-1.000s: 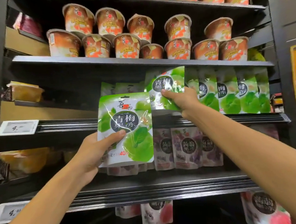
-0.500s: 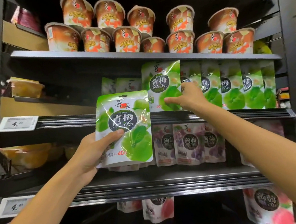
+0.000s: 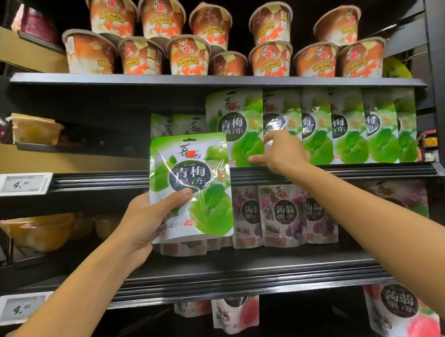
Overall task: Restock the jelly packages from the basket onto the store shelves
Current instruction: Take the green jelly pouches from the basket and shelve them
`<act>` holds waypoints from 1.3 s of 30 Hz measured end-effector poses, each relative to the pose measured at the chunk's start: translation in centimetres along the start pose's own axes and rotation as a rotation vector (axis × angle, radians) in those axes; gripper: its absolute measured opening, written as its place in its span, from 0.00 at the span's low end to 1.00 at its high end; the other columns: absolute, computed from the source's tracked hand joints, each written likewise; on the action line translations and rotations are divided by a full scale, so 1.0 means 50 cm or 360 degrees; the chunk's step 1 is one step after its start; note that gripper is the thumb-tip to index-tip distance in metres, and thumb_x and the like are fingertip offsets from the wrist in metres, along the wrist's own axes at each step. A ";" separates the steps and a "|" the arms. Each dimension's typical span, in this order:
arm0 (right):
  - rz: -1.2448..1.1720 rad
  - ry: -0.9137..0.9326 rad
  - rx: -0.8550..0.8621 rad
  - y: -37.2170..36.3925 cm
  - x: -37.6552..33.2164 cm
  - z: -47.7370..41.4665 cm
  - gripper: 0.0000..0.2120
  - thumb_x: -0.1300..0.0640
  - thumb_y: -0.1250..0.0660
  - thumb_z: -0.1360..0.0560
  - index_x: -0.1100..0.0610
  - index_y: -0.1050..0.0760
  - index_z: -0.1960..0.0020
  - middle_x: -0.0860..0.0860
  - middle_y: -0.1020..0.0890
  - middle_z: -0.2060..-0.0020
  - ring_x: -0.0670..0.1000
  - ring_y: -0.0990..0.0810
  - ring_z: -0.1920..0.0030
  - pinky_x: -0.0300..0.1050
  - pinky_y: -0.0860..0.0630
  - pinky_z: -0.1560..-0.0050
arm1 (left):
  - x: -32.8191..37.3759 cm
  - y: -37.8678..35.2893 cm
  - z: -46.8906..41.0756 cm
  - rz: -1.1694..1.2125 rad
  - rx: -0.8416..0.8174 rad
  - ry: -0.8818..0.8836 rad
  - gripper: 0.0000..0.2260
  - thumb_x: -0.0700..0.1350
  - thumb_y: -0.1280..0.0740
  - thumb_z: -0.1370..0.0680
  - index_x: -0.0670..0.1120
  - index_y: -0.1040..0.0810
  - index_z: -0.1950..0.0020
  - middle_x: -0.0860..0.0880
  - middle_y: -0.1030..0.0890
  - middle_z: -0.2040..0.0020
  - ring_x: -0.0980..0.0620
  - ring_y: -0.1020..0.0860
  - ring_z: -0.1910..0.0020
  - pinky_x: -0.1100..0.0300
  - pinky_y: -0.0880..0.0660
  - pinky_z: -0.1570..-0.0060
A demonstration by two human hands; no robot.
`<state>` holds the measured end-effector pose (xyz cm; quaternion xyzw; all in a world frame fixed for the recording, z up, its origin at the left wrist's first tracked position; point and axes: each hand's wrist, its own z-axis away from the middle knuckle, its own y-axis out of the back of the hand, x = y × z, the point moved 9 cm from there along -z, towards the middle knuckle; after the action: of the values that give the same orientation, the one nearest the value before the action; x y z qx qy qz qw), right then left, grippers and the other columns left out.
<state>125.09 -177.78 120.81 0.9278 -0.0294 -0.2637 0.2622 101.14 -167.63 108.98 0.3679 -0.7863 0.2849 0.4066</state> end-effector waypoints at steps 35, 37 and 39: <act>-0.1400 -0.0215 -0.0311 -0.064 -0.149 -0.039 0.13 0.60 0.24 0.28 0.64 0.21 0.46 0.58 0.15 0.57 0.55 0.15 0.63 0.47 0.18 0.69 | 0.126 -0.104 -0.071 -0.1666 0.0247 -0.1168 0.19 0.50 0.45 0.17 0.54 0.33 0.25 0.51 0.38 0.22 0.54 0.42 0.23 0.51 0.46 0.24; -0.1339 -0.0193 -0.0328 -0.079 -0.151 -0.039 0.06 0.61 0.25 0.27 0.60 0.20 0.52 0.56 0.16 0.60 0.52 0.17 0.67 0.42 0.21 0.75 | 0.105 -0.103 -0.085 -0.1817 0.0263 -0.1123 0.19 0.51 0.46 0.16 0.56 0.35 0.25 0.52 0.40 0.21 0.55 0.43 0.22 0.48 0.50 0.23; -0.1286 -0.0165 -0.0342 -0.090 -0.149 -0.038 0.04 0.62 0.28 0.25 0.57 0.22 0.57 0.55 0.17 0.61 0.51 0.19 0.68 0.39 0.24 0.77 | 0.091 -0.100 -0.090 -0.1939 0.0303 -0.1128 0.19 0.51 0.46 0.17 0.56 0.35 0.25 0.53 0.40 0.21 0.56 0.43 0.23 0.47 0.52 0.22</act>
<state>119.26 -171.56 123.45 0.8175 0.3515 -0.3932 0.2312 105.30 -168.67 115.85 0.8465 -0.4974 -0.0625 0.1794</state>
